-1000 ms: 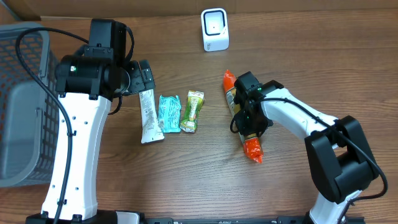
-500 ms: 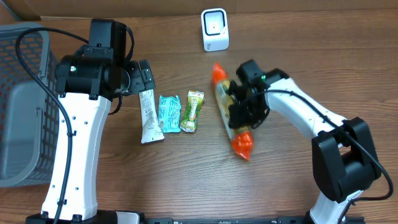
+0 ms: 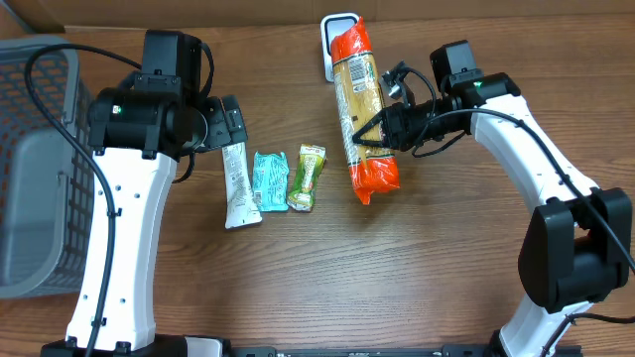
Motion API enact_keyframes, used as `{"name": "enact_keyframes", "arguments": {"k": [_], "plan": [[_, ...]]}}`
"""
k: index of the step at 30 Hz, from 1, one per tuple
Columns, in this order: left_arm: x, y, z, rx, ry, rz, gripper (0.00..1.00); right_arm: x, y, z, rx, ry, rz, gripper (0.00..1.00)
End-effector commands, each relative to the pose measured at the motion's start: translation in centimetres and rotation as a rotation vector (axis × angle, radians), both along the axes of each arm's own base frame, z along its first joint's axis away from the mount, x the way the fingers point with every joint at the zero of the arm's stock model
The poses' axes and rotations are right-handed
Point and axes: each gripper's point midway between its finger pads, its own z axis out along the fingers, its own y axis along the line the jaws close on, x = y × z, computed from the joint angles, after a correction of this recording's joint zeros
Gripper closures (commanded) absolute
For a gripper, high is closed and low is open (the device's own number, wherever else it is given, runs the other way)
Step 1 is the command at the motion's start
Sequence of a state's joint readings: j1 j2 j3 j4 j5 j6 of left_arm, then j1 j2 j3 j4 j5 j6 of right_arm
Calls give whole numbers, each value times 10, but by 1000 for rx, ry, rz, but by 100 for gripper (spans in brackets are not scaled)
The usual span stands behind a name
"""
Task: Scan the item barcode
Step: 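Lift the spaghetti pack and carry it toward the white scanner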
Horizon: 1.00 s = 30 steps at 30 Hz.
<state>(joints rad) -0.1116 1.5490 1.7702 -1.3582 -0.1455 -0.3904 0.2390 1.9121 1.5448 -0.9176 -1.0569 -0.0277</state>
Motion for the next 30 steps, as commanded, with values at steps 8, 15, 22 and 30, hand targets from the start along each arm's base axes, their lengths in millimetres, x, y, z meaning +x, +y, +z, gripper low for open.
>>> {"name": "enact_keyframes", "arguments": {"k": [8,15,22,30], "plan": [[3,-2,1,-10,-4,2,0,33,3,99,-55,-272,-65,96],[3,-2,1,-11,-4,2,0,55,5,112,-330,-467,-179,96],[3,-2,1,-11,-4,2,0,56,8,104,-396,-495,-185,96],[5,-4,2,-25,-15,0,0,56,8,104,-399,-508,-173,96]]}}
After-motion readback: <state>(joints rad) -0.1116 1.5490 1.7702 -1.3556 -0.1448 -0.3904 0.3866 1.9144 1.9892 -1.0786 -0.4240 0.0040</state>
